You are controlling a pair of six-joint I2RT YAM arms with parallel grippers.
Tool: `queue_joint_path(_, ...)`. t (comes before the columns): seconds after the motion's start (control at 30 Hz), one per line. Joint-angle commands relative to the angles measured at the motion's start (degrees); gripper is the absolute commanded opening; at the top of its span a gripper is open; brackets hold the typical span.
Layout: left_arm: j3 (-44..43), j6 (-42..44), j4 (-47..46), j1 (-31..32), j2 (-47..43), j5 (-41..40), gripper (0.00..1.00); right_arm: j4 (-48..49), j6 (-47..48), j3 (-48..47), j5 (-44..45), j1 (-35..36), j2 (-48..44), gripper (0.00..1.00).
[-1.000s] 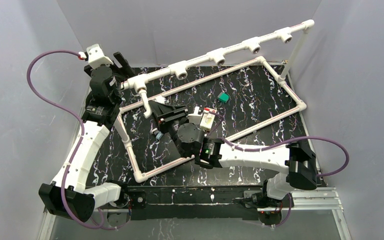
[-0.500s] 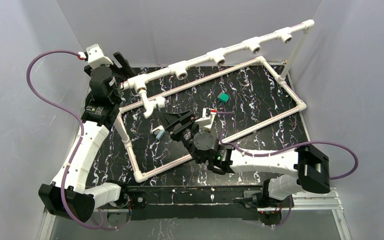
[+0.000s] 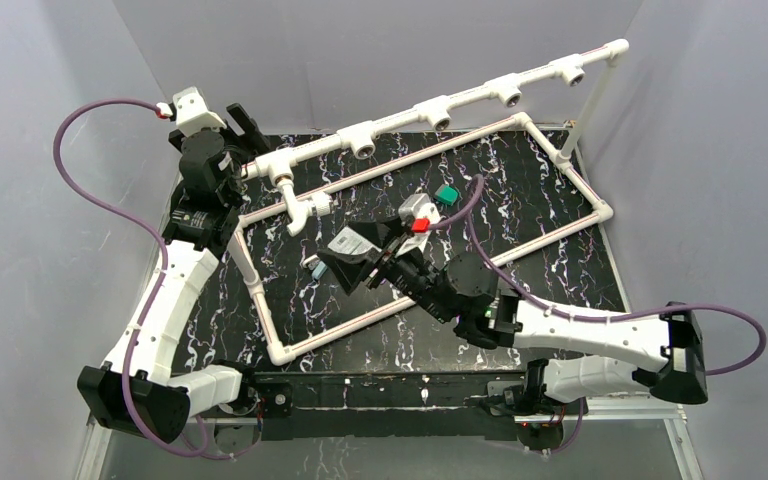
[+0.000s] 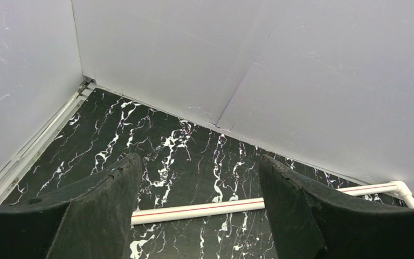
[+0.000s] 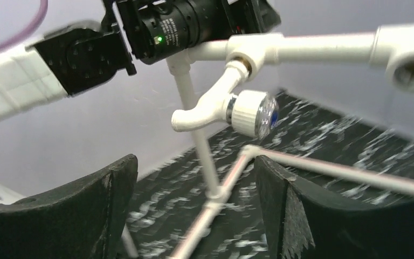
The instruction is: Install the water faucets
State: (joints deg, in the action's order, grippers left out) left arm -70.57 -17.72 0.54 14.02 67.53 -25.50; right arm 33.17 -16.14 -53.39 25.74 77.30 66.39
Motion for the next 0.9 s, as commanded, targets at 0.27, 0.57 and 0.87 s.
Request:
queue_joint_path(0.27, 5.56, -0.32, 18.72, 1.06, 4.89, 3.27, 0.76, -18.29, 70.47, -11.39, -11.51, 0.01, -0.40, 0.95)
queue_joint_path(0.57, 5.60, 0.46, 18.95, 1.06, 5.38, 2.68, 0.76, -11.51, 102.58, -13.75, -10.59, 0.61, 6.11, 0.99)
queue_joint_path(0.87, 5.59, 0.84, 19.20, 1.04, 5.68, 2.37, 0.76, -5.88, 109.18, -17.68, -8.35, 0.67, 15.19, 0.97)
